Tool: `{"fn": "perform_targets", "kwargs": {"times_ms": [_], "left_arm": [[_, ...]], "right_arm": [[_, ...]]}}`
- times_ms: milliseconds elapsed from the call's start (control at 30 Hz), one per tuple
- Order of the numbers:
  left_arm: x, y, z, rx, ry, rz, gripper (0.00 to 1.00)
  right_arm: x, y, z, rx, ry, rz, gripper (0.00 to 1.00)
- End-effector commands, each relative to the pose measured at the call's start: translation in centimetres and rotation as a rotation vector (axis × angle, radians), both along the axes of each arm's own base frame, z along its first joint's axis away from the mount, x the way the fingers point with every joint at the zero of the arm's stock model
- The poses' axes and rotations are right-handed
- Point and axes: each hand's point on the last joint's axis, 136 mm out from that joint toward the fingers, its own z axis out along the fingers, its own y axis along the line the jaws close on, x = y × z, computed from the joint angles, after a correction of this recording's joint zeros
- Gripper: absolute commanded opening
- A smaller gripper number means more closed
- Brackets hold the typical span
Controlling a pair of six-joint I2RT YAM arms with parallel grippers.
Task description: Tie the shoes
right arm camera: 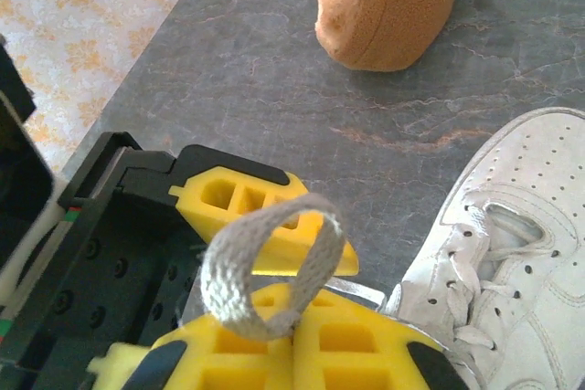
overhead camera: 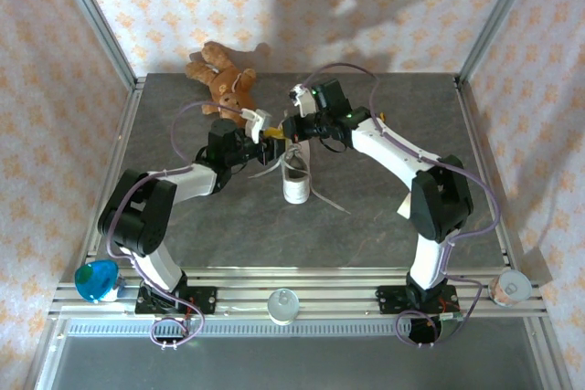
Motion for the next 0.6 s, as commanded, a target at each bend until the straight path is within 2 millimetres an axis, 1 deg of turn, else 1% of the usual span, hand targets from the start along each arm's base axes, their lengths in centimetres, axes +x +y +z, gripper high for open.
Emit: {"fn": "perform_targets", "kwargs": {"times_ms": [0,33,167,200,267,333,367,433,500,567], "left_arm": [[0.4,-1.2,2.6,-0.043,-0.081,-0.038,0.44],[0.5,-1.3,2.6,-0.04,-0.074,-0.039,0.39],[1.0,-1.4,2.3,-0.035,-0.044,-0.037,0.03],[1.0,-1.4,2.3,-0.037,-0.04,-0.032,0.0],[1.1,-1.2,2.1,-0.035,-0.037,-0.02,0.0],[1.2,-1.2,2.2,-0.033,-0.037,-0.013,0.0],[1.2,-1.1,2.1,-0.03,-0.035,-0.013,0.0],[1.2,-1.0,2.1,-0.027,-0.03,-0.009,0.0],[1.3,-1.0,2.0,-0.024,-0.022,-0.006,0.0],[1.5,-1.0,1.9,-0.021,-0.008,-0.002,0.0]], "right_arm": [[-0.1,-0.1,2.2,0.025,-0.048,-0.018,0.01],[-0.1,-0.1,2.1,0.025,-0.047,-0.016,0.02],[-0.5,0.0,2.4,0.041,-0.045,0.001,0.07],[-0.6,-0.1,2.6,0.048,-0.045,0.003,0.14],[-0.7,-0.3,3.0,0.071,-0.041,-0.002,0.34],[-0.8,-0.8,3.7,0.107,-0.031,-0.013,0.47],[-0.8,-1.3,4.0,0.121,-0.027,-0.026,0.52],[-1.0,-2.5,4.5,0.138,-0.016,-0.055,0.58],[-1.5,-3.6,4.6,0.121,-0.012,-0.083,0.59],[-2.3,-4.6,4.1,0.081,-0.012,-0.097,0.59]]}}
